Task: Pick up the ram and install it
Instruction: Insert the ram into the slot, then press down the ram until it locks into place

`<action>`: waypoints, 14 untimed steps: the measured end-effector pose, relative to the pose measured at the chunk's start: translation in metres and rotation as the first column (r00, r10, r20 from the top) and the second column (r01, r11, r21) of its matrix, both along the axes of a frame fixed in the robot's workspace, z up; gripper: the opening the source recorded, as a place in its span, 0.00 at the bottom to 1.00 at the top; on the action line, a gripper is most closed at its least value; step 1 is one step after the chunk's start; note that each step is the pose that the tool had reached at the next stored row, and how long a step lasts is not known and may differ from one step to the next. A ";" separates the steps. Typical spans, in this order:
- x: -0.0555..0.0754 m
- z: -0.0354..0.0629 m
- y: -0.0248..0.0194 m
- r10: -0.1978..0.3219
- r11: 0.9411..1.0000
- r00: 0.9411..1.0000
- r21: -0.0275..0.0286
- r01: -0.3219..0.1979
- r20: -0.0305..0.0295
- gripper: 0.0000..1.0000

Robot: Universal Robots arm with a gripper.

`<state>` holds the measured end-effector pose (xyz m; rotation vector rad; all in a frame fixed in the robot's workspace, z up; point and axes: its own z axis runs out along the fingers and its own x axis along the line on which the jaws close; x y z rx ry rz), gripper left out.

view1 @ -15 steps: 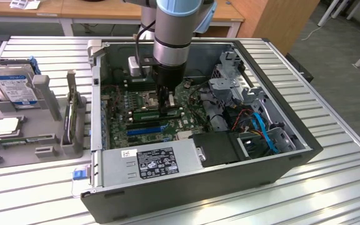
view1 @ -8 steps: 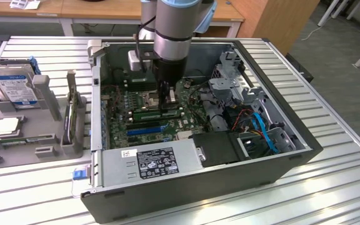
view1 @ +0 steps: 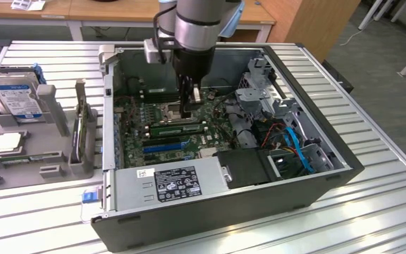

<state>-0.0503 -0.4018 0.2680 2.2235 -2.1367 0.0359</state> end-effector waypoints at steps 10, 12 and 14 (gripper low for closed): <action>0.000 0.0049 0.0000 0.000 1.000 1.000 0.000 0.000 0.000 0.11; 0.000 0.0049 0.0000 0.000 1.000 1.000 0.000 0.000 0.000 0.11; 0.000 0.0049 0.0000 0.000 1.000 1.000 0.000 0.000 0.000 0.11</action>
